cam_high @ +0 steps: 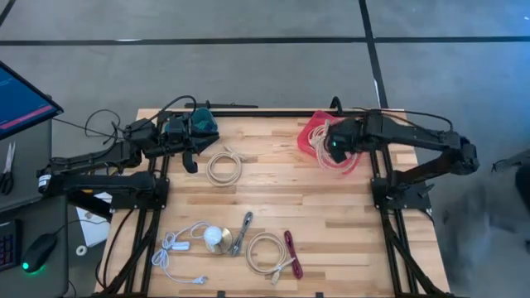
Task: Pick & Place USB Port
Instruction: Put the white charger cable into pink bin, then put the white black charger cable into blue bin
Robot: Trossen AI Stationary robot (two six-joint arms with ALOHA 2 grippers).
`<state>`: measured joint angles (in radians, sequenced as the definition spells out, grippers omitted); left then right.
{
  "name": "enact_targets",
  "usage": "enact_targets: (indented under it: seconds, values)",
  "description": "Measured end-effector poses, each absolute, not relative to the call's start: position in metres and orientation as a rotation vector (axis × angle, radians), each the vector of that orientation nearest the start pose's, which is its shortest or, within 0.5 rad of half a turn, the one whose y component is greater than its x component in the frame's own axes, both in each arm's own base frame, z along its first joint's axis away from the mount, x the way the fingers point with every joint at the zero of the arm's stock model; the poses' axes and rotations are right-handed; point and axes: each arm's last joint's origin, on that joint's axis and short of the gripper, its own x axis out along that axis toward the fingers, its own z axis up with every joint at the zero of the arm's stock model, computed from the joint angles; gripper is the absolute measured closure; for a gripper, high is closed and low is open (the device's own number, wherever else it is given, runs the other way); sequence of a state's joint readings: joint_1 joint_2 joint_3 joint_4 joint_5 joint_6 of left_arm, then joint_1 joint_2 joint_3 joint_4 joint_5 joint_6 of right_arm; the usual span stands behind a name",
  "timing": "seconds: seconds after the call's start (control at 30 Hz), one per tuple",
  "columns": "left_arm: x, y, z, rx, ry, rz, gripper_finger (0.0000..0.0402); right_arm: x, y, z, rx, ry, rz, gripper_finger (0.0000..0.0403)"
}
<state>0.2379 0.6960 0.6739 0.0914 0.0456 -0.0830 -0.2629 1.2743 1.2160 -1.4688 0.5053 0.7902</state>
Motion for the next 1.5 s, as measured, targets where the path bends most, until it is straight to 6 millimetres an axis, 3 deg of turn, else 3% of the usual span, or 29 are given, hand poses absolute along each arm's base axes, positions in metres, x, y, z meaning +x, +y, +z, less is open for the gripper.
enact_targets:
  seconds: [0.23, 0.43, 0.73, 1.2, 1.5]
  values:
    - [0.156, 0.036, 0.334, -0.073, -0.077, 0.189, 0.0348, 0.180, -0.108, 0.302, 0.410, 1.167, -1.190, 0.0401]
    - [0.156, 0.036, 0.334, -0.076, -0.077, 0.189, 0.0348, 0.167, -0.128, 0.268, 0.466, 1.236, -1.185, 0.0401]
    - [0.156, 0.036, 0.334, -0.076, -0.077, 0.189, 0.0348, 0.151, -0.137, 0.224, 0.517, 1.293, -1.209, 0.0401]
    - [0.156, 0.036, 0.334, -0.076, -0.077, 0.189, 0.0348, 0.132, -0.150, 0.203, 0.595, 1.285, -1.298, 0.0399]
    - [0.156, 0.036, 0.334, -0.076, -0.077, 0.189, 0.0348, 0.132, -0.148, 0.202, 0.665, 1.286, -1.233, 0.0305]
